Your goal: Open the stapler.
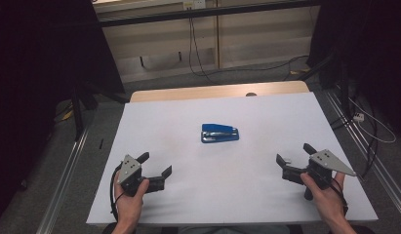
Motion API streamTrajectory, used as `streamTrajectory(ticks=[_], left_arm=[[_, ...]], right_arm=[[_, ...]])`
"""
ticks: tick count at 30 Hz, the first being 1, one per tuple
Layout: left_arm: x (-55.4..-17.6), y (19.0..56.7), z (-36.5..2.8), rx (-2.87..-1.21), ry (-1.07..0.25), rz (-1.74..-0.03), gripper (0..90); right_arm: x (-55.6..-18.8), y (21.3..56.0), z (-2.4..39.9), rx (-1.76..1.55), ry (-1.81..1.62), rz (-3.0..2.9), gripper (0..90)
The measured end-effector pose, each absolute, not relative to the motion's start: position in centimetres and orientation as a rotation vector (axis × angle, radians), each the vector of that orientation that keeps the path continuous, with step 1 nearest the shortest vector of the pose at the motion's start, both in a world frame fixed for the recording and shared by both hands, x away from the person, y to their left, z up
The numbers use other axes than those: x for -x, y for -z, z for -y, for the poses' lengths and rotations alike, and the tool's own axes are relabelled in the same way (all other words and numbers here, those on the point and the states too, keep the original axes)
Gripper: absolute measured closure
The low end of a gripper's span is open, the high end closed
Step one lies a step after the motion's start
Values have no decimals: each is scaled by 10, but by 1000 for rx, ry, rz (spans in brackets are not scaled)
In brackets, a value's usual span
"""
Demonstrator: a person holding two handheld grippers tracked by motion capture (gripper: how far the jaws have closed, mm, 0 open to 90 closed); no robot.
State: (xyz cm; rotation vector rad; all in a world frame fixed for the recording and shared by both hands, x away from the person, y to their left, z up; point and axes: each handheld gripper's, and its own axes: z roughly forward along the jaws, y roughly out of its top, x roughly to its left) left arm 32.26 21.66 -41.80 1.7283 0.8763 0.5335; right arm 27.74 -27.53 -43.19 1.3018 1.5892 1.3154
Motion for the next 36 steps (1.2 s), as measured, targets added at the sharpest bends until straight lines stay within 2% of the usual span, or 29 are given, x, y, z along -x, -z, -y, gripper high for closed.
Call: streamTrajectory(ticks=[13, 25, 36], left_arm=[[-331, 422, -218, -1764, -482, -906, 31], [-353, 427, -216, -1752, -486, -938, 31], [-364, 420, -194, -1786, -466, -863, 30]], right_arm=[[-283, 432, 267, -1281, -1325, -1678, 18], [-307, 430, 257, -1284, -1350, -1715, 20], [-336, 427, 229, -1226, -1418, -1789, 18]])
